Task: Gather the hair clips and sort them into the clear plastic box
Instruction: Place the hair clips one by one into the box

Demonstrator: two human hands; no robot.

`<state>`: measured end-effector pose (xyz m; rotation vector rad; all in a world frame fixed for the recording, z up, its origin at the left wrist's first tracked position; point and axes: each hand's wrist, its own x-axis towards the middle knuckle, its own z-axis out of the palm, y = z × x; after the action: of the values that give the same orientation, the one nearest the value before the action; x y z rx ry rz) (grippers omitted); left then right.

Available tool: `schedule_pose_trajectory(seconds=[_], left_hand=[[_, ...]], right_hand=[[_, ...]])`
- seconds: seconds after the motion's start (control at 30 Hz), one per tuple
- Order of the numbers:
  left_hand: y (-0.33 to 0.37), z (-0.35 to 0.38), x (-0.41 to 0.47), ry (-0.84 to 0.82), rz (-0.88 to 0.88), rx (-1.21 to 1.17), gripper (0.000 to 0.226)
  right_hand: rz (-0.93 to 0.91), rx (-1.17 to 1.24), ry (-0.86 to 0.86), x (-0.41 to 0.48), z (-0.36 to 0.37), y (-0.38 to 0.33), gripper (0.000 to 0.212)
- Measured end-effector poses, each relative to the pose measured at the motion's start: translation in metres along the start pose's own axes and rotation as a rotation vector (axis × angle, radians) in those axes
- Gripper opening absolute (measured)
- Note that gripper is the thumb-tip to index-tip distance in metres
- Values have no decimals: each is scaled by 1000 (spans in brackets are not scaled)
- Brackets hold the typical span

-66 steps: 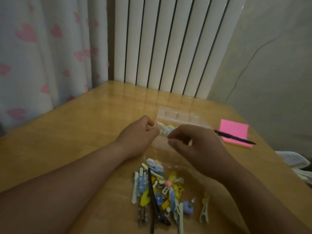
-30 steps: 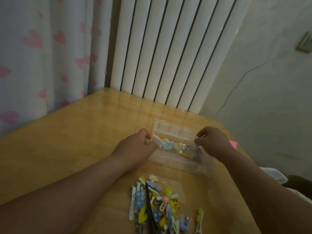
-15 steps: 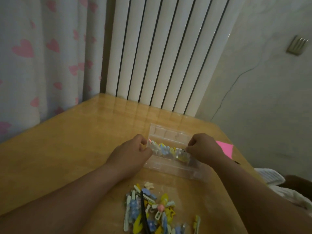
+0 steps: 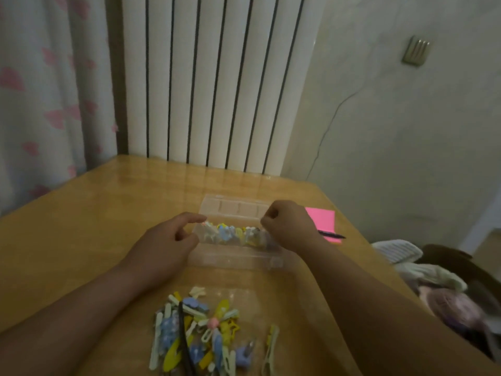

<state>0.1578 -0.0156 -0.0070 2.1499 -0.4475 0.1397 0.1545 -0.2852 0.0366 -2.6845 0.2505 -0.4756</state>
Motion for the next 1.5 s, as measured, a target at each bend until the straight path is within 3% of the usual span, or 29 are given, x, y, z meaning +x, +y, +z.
schedule_pose_trajectory(seconds=[0.17,0.3,0.4,0.47,0.63,0.73,0.83,1.0,1.1,1.27,1.33,1.43,1.5], left_hand=[[-2,-1,1,-1,3,41,23],[-2,-1,1,5,7,37,23],[0,-1,1,3,9,38,23],[0,-1,1,2,1,24,22],[-1,-2,2,5,-1,-16,22],[-1,-2,3,20,-16,-48,20],[-1,-1,4,28,-34,-65,21],[-4,-1,6,15,-51,-69,28],[-5,-1,7,14,-53,-73,29],[-6,0,9,24,-70,-104,31],[-6,0,9,23,-78,-115,31],[-7,0,9,7,-87,-128,32],[-6,1,9,1,-95,-123,31]], right_hand=[[-49,283,316,-34,0,12,8],[-142,312,342,-52,-4,15,8],[-234,360,266,-61,-20,-1,6],[-329,363,126,-72,-27,-17,4],[-552,121,-256,-100,-9,-55,20],[-639,-23,-347,-105,8,-65,32],[-700,-106,-368,-106,15,-68,30],[-631,-97,-381,-105,11,-68,6],[-557,-23,-400,-103,8,-64,15],[-463,83,-413,-103,1,-61,8],[-399,232,-323,-102,-3,-59,9],[-300,380,-60,-83,-15,-54,11],[-188,420,3,-60,-22,-52,10]])
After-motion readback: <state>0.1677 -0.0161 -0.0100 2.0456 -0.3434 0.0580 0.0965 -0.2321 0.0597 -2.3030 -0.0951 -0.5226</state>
